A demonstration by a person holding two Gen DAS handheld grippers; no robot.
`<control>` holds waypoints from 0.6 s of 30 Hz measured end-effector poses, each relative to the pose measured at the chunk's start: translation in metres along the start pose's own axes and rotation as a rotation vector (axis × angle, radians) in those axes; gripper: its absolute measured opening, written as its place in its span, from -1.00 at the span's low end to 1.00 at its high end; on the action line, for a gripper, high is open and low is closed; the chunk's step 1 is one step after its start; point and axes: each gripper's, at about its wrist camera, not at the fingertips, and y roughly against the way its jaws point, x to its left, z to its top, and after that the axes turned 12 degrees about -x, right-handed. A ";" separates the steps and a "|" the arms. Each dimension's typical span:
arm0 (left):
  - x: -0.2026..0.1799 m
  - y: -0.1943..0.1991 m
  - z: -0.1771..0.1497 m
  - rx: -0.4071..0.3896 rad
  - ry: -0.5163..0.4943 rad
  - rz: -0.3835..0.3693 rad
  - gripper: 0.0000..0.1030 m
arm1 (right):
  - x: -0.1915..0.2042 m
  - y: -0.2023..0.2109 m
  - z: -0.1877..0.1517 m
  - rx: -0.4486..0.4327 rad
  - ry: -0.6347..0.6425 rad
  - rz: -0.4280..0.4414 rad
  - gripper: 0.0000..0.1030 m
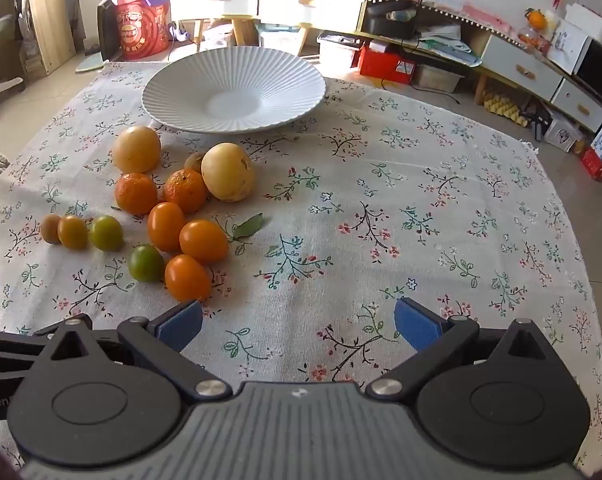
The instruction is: Organize fruits
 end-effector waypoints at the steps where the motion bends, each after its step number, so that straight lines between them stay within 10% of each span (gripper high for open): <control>1: 0.001 -0.001 0.000 0.005 0.002 -0.002 0.65 | 0.000 0.000 0.000 0.006 -0.002 0.002 0.99; 18: -0.001 0.001 0.000 -0.011 -0.014 0.014 0.65 | 0.001 -0.001 -0.001 -0.003 0.005 -0.001 0.99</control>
